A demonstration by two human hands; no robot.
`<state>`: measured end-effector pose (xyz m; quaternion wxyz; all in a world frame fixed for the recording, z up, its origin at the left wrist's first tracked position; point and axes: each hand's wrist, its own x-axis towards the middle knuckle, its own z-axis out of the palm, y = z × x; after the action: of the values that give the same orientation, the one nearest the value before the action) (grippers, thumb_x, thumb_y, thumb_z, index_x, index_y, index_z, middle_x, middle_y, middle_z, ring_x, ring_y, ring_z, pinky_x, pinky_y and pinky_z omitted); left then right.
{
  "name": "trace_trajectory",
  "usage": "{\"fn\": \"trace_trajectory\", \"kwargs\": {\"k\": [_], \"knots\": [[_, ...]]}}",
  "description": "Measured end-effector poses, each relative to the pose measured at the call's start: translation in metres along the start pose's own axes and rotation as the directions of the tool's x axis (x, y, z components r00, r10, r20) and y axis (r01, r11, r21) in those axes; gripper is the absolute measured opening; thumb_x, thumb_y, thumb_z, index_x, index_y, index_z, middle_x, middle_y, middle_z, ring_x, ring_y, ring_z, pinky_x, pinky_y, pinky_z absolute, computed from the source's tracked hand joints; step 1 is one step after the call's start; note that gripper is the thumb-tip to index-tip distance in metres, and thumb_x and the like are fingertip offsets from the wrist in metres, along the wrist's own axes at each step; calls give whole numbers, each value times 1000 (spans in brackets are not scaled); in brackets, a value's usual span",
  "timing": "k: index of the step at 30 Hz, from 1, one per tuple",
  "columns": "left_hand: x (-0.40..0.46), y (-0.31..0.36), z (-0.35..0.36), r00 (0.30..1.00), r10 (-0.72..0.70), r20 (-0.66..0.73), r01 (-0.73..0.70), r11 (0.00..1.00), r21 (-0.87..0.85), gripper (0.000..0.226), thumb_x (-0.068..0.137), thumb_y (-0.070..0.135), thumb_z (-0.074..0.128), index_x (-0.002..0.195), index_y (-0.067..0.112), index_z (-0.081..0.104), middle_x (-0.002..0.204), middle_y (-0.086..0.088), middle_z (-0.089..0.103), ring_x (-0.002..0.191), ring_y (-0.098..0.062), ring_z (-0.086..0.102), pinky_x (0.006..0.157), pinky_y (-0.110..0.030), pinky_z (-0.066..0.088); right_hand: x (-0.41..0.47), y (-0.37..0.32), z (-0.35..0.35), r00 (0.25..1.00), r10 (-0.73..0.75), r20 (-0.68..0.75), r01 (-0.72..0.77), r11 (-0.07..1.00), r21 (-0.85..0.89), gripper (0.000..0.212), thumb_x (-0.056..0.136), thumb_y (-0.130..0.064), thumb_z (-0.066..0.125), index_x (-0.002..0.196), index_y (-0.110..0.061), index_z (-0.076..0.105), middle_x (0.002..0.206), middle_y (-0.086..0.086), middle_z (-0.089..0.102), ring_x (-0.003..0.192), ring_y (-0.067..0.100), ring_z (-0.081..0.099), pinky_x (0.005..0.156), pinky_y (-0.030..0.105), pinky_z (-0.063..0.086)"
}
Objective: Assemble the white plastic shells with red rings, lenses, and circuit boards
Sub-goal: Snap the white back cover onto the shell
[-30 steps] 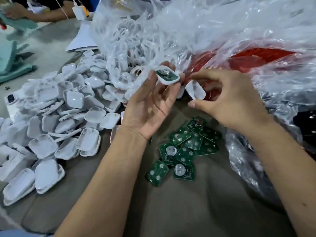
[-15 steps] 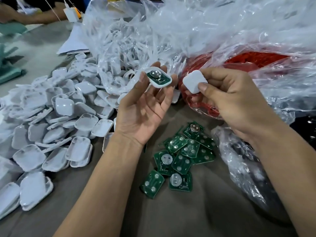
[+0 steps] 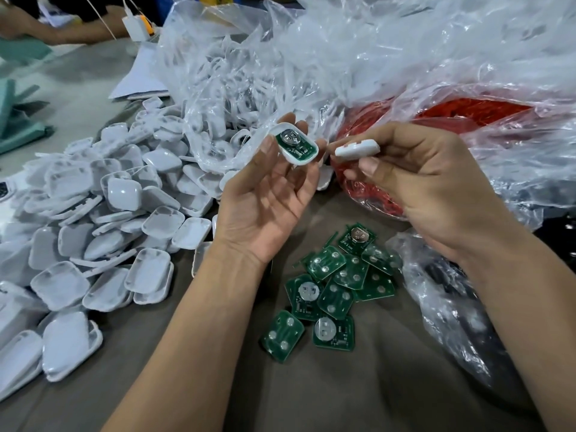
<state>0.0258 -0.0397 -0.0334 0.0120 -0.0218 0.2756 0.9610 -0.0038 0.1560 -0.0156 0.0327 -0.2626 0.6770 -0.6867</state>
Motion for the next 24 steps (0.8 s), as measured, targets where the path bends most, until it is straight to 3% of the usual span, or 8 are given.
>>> {"fn": "trace_trajectory", "kwargs": {"k": [3, 6, 8, 11, 15, 20, 24], "knots": [[1, 0, -1, 1000, -6, 8, 6, 1000, 4, 34, 83, 20, 64, 115, 7, 68, 107, -10, 75, 104, -30, 69, 89, -32, 58, 0, 1, 0, 998, 46, -53, -45, 999, 25, 21, 96, -3, 67, 115, -10, 72, 96, 12, 79, 80, 32, 71, 69, 26, 57], [1, 1, -1, 998, -16, 62, 17, 1000, -16, 52, 70, 13, 83, 119, 5, 68, 110, -14, 74, 109, -33, 66, 91, -34, 58, 1, 0, 0, 987, 61, -146, -51, 996, 75, 16, 95, -2, 69, 107, -12, 72, 82, 8, 77, 68, 20, 67, 53, 20, 47], [1, 0, -2, 994, -31, 104, 34, 999, -21, 63, 63, 11, 91, 121, 4, 67, 112, -16, 73, 111, -34, 65, 91, -34, 58, 1, -1, -3, 981, 46, -190, -32, 996, 79, 16, 96, -1, 69, 101, -14, 75, 81, 1, 75, 69, 13, 63, 54, 18, 44], [1, 0, -3, 993, -35, 115, 36, 999, -13, 56, 72, 14, 82, 124, 6, 65, 111, -15, 74, 112, -33, 65, 92, -34, 58, 2, -4, -4, 973, 39, -229, -16, 994, 104, 22, 98, 2, 63, 109, -15, 72, 84, -6, 75, 75, 6, 64, 60, 16, 46], [-1, -1, -2, 987, -52, 149, 54, 998, -13, 48, 81, 14, 68, 128, 7, 62, 117, -11, 73, 110, -33, 69, 92, -36, 59, 1, -7, -2, 973, 72, -221, -46, 992, 122, 23, 106, 0, 51, 111, -11, 70, 87, -4, 74, 78, 15, 68, 64, 30, 58], [-3, 0, 0, 952, -117, 284, 128, 992, -21, 58, 77, 5, 81, 131, 4, 61, 124, -15, 69, 109, -38, 70, 90, -42, 61, -1, -10, 0, 971, 136, -194, -103, 980, 171, 31, 110, -1, 39, 111, -9, 69, 78, 6, 69, 75, 22, 69, 51, 26, 55], [-2, -2, -1, 926, -170, 336, 186, 982, -15, 60, 76, 4, 84, 131, 3, 62, 124, -16, 68, 109, -39, 69, 89, -44, 62, 1, -5, -1, 969, 193, -156, -156, 963, 217, 22, 106, -1, 48, 109, -6, 69, 78, 12, 63, 72, 23, 60, 52, 25, 48]]}}
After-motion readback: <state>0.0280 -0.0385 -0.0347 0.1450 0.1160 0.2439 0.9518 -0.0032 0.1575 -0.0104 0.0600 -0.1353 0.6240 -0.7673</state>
